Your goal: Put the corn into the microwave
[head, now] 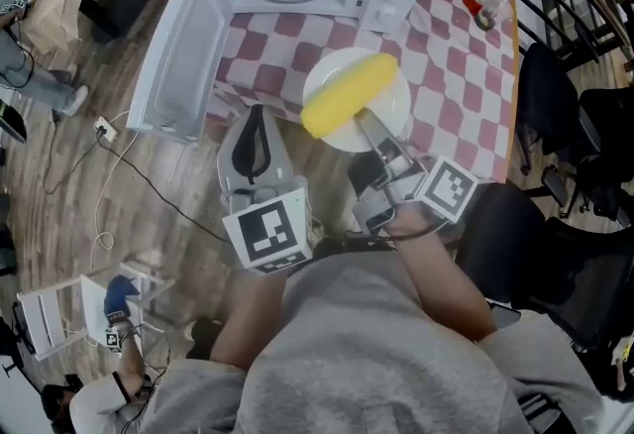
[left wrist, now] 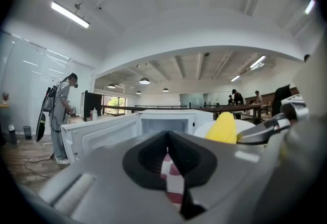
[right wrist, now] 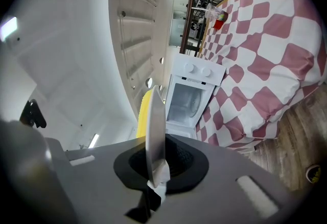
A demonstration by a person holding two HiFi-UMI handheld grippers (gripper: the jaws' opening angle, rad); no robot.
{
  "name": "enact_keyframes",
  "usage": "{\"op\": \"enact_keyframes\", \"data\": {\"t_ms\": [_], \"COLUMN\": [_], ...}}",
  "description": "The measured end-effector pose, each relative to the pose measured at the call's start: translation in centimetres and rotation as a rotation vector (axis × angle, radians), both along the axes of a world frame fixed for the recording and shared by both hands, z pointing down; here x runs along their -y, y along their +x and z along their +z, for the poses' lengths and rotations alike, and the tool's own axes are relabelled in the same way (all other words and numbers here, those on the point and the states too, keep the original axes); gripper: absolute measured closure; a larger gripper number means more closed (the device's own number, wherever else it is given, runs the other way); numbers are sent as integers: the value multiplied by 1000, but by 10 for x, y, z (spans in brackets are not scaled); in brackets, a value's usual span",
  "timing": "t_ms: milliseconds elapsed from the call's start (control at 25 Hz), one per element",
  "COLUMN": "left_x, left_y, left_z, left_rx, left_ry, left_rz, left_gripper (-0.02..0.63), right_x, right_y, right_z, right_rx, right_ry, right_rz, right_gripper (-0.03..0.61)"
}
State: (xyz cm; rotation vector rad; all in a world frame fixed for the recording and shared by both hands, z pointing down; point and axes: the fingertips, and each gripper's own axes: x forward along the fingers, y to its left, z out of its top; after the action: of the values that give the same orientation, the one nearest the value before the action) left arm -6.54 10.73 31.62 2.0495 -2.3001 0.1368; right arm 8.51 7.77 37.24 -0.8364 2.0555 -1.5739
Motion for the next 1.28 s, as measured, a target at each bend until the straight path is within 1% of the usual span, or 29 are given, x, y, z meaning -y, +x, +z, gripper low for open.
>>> {"op": "enact_keyframes", "data": {"t_ms": [320,680,960,1280], "left_x": [3,16,48,92], "left_y": [-20,-32,-34,-37], "left_z": [3,14,16,12], "left_rx": [-4,0,3,16], "left_ry": [-2,-42,-45,-31], "left_rz": [-10,-19,-6,7], "left_gripper": [603,603,603,603], "right_x": [6,25,56,99], "right_y": [-15,-24,-29,-29], "right_z": [-1,4,7,9], "right_rx": [1,-13,-19,-21], "right_ry": [0,-4,-3,-7], "right_rz": [9,6,4,-7], "right_gripper": [572,572,572,572]}}
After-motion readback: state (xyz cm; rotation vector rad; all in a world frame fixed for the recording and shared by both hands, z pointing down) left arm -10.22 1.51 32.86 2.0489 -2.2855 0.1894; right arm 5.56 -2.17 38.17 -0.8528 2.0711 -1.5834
